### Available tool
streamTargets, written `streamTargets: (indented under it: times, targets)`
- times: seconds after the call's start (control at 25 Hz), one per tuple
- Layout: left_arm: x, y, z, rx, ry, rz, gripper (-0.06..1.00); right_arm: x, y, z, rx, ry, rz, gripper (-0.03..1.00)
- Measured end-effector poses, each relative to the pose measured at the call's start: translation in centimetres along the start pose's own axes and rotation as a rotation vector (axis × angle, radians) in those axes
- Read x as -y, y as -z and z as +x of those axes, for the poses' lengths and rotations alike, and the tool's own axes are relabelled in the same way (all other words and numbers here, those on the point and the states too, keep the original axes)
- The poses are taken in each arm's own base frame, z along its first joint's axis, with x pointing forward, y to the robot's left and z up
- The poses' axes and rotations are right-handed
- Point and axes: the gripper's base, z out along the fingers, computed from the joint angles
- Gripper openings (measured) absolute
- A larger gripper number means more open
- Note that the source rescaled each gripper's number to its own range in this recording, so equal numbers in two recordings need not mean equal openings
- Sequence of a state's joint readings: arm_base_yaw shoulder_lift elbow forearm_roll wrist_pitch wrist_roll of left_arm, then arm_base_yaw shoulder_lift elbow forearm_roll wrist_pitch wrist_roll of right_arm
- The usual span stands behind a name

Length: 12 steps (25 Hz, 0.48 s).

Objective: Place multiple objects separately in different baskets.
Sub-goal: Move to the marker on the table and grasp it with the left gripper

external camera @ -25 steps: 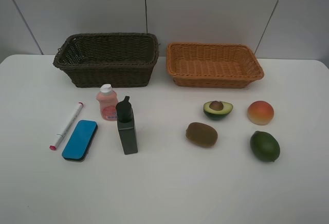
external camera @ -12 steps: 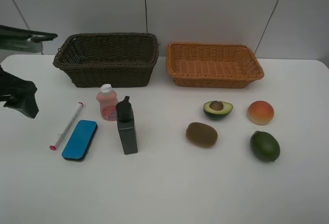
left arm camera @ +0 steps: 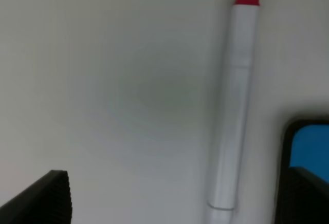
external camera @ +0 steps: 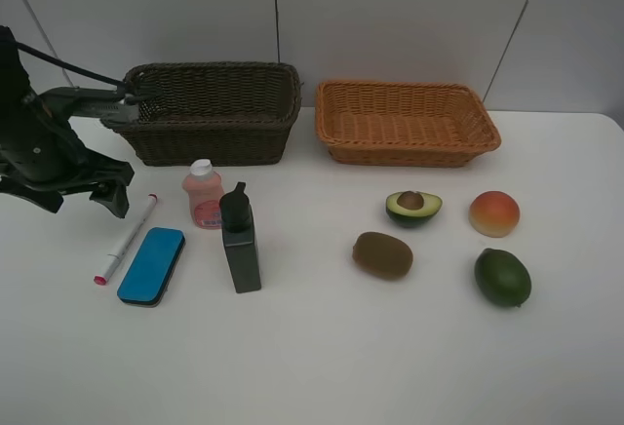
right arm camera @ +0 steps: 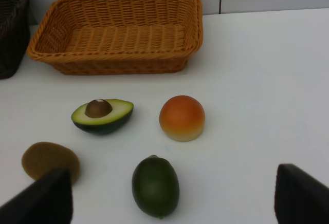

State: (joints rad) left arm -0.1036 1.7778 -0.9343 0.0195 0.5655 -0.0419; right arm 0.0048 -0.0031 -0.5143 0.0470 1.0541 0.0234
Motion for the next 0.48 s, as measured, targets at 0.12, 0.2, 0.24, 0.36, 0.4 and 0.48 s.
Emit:
streamTargets:
  times: [0.12, 0.2, 0.24, 0.36, 0.4, 0.48]
  targets:
    - [0.1, -1.9, 0.0, -0.018, 0.006, 0.004, 1.00, 0.0, 0.0, 0.0, 0.000, 0.000, 0.000, 1.00]
    - [0.1, -3.0, -0.1, -0.013, 0.007, 0.005, 1.00, 0.0, 0.0, 0.0, 0.000, 0.000, 0.000, 1.00]
    - [0.1, -3.5, -0.1, -0.010, 0.008, 0.005, 1.00, 0.0, 0.0, 0.0, 0.000, 0.000, 0.000, 1.00]
    - [0.1, -4.8, -0.1, -0.007, 0.013, 0.007, 1.00, 0.0, 0.0, 0.0, 0.000, 0.000, 0.000, 1.00]
    - [0.2, -5.1, -0.2, -0.002, 0.020, 0.010, 1.00, 0.0, 0.0, 0.0, 0.000, 0.000, 0.000, 1.00]
    - [0.2, -5.5, -0.1, -0.003, 0.026, 0.013, 1.00, 0.0, 0.0, 0.0, 0.000, 0.000, 0.000, 1.00]
